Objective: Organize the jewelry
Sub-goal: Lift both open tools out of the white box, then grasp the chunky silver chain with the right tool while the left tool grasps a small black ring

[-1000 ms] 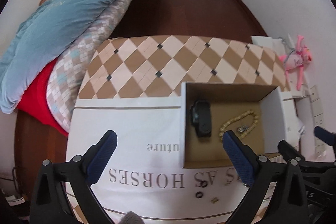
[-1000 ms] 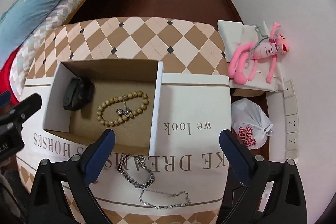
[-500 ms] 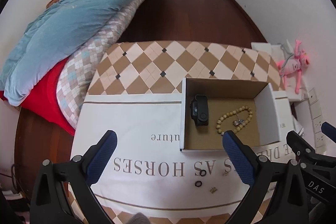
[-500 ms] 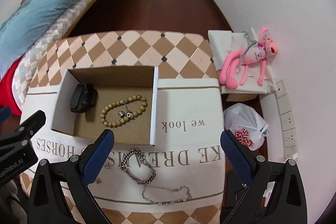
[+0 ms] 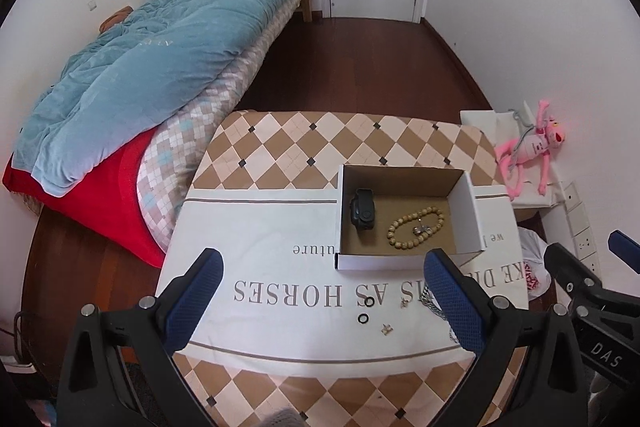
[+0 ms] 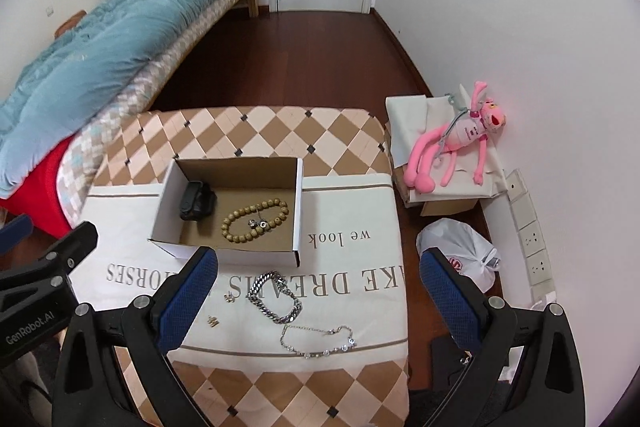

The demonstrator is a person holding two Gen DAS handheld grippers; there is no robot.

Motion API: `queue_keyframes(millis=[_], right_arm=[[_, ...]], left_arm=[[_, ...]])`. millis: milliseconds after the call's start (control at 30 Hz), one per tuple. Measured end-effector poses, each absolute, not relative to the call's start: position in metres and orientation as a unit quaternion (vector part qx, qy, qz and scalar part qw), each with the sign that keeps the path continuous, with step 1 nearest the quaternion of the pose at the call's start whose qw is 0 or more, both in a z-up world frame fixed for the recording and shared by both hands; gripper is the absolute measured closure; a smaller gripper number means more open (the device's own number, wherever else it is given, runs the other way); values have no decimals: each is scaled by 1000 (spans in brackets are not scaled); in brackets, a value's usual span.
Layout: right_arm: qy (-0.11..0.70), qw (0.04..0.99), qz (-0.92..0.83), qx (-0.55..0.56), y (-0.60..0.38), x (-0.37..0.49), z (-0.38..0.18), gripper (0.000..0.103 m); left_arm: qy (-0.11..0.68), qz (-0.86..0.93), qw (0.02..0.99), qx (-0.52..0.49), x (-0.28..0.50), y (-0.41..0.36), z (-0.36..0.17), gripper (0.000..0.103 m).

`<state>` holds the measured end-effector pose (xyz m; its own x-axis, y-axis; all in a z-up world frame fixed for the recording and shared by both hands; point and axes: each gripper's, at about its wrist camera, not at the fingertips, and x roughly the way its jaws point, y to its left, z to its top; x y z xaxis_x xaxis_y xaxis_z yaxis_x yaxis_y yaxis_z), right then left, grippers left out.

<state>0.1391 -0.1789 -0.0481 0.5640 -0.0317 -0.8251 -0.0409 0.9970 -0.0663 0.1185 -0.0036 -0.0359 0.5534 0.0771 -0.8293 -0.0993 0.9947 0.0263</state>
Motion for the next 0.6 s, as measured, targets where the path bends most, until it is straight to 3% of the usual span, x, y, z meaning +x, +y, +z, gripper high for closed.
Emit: queue_keyframes(millis=[300,533,600], right_arm=[[451,892,22,5,-194,115,-28,1],[496,866,39,48,-213,124,-100,1],[513,855,39,57,-216,127,-126,8]], left_arm=[[457,81,886,-24,97,-3,-31,0],[516,91,852,-12,102,0,-100,0],[529,102,842,-6,102,1,-122,0]])
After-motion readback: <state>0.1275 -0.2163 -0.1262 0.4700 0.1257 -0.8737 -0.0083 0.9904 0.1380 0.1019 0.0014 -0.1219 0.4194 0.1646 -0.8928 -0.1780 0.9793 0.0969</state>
